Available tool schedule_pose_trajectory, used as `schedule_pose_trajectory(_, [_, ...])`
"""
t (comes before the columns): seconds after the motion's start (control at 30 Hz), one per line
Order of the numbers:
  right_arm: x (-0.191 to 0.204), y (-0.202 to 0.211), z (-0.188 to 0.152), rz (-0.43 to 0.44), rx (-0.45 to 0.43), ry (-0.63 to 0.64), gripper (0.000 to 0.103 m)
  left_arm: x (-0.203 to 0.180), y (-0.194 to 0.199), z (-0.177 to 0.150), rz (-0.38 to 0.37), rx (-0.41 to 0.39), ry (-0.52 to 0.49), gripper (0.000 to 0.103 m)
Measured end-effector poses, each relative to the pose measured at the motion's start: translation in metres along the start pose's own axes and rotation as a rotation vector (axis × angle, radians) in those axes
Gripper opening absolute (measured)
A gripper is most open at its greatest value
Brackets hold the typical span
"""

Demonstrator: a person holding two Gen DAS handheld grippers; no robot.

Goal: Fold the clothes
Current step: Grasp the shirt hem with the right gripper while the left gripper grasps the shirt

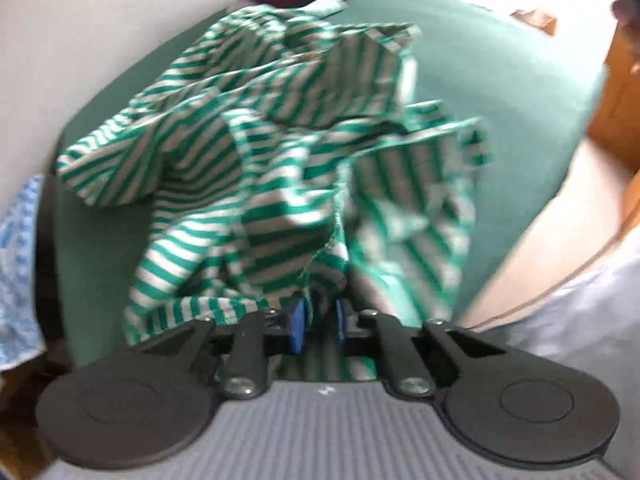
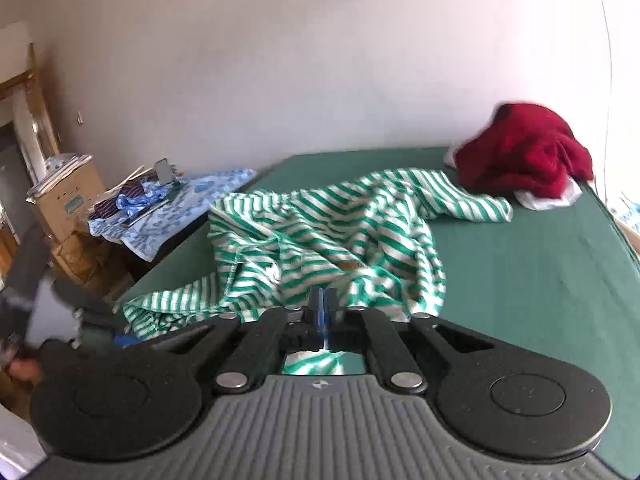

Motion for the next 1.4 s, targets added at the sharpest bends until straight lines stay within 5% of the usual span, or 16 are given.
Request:
schedule_pose_trajectory(0.1, [0.012, -0.007, -0.011, 0.073, 0.075, 0.040, 0.030, -0.015, 0.010, -0.001, -0.077, 0.002, 0.010, 0.008])
schedule_pose_trajectory(0.17, [0.035, -0.014, -0.026, 0.160, 0.149, 0.119, 0.065, -0.019, 0.020, -0.004, -0.094, 0.001, -0.006, 0.008])
schedule_pose_trajectory(0.2, [0.046, -0.017, -0.034, 0.199, 0.184, 0.159, 0.067, -0.017, 0.024, -0.007, -0.083, 0.009, -0.014, 0.009])
schedule_pose_trajectory(0.43, [0.069, -0.049, -0.070, 0.107, 0.190, 0.390, 0.065, 0.035, 0.040, -0.023, 0.069, 0.068, -0.071, 0.012])
schedule_pose_trajectory(0.57, [0.063, -0.070, -0.081, 0.097, 0.228, 0.392, 0.049, 0.029, 0.034, -0.012, 0.081, 0.035, -0.201, 0.018])
schedule_pose_trajectory(0.7, [0.065, -0.056, -0.083, 0.150, 0.226, 0.374, 0.049, 0.019, 0.023, -0.004, 0.080, 0.018, -0.336, 0.051])
schedule_pose_trajectory(0.77, [0.065, -0.053, -0.084, 0.126, 0.216, 0.397, 0.049, 0.016, 0.011, -0.005, 0.082, 0.040, -0.386, 0.050])
schedule_pose_trajectory(0.93, [0.063, -0.059, -0.088, 0.088, 0.225, 0.356, 0.047, 0.020, 0.010, -0.007, 0.015, 0.061, -0.387, 0.041])
schedule_pose_trajectory(1.2, [0.069, -0.061, -0.097, 0.047, 0.223, 0.376, 0.047, 0.018, 0.008, -0.021, -0.028, 0.124, -0.376, 0.048])
schedule_pose_trajectory(1.27, [0.068, -0.063, -0.097, 0.038, 0.214, 0.372, 0.037, 0.022, 0.006, -0.021, -0.017, 0.126, -0.373, 0.049])
schedule_pose_trajectory(1.4, [0.065, -0.067, -0.094, 0.045, 0.208, 0.338, 0.027, 0.037, -0.002, -0.023, 0.014, 0.125, -0.385, 0.066])
Point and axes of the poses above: each gripper's, at about its wrist camera, not at the fingertips, and y roughly against the way its jaws point, x to its left, z to its top, the point moved 7 cm from there along -y, roughly the way its jaws point, and after that the axes turned 3 degrees about -z, right-handed, at the moved point
